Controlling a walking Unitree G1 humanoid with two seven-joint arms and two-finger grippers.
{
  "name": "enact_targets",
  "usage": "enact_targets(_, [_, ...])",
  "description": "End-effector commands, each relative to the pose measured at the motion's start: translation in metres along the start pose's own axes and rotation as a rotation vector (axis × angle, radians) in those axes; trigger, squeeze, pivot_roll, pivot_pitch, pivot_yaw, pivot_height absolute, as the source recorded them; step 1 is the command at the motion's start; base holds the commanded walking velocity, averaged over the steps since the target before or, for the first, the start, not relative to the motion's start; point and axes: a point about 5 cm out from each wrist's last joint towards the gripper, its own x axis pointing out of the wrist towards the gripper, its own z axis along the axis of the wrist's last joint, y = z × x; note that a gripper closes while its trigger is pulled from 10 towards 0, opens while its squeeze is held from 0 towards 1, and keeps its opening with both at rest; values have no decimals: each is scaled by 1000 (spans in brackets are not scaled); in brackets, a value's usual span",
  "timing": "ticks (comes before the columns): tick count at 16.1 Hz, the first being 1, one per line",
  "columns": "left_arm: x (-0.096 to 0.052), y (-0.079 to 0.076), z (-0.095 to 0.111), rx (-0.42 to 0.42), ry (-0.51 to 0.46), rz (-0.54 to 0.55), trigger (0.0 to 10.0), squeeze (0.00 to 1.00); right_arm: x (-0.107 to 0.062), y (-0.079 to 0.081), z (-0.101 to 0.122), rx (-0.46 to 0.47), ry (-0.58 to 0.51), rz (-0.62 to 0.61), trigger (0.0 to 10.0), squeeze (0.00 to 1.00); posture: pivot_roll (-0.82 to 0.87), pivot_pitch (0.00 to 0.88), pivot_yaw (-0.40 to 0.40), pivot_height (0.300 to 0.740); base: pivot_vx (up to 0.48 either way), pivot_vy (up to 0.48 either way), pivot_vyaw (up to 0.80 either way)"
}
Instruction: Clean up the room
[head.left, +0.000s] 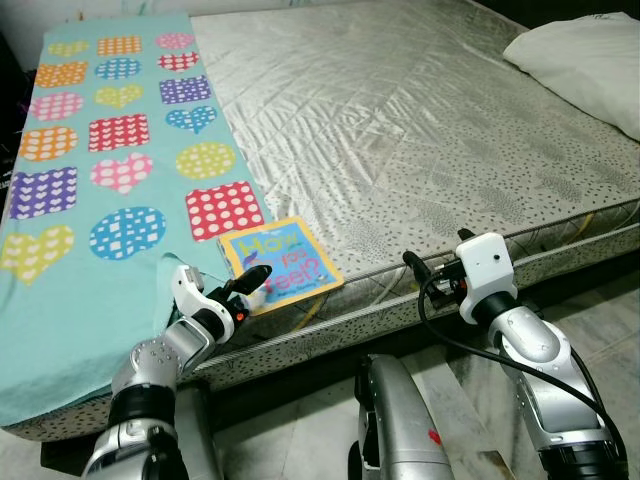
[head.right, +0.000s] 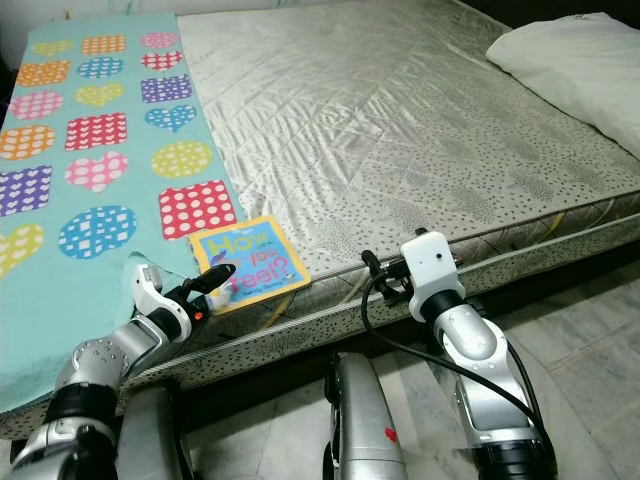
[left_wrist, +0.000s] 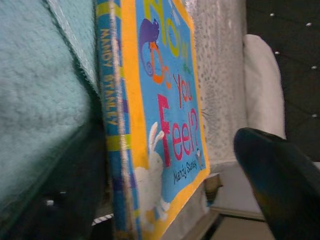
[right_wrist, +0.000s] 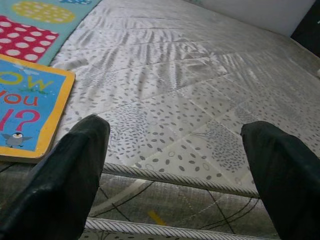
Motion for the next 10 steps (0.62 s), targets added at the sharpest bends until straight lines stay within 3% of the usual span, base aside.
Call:
enact_targets(1, [2,-1,2,-14,0,-25,0,0,1,-5,3,-6,-4,-14,10000,0,-238,91,-33,487,0,0,0])
enact_targets(10, [7,3,4,-57,5,-34,0,0,3,-3,4,-2,-11,-20,10000,0,-235,88,-27,487,0,0,0])
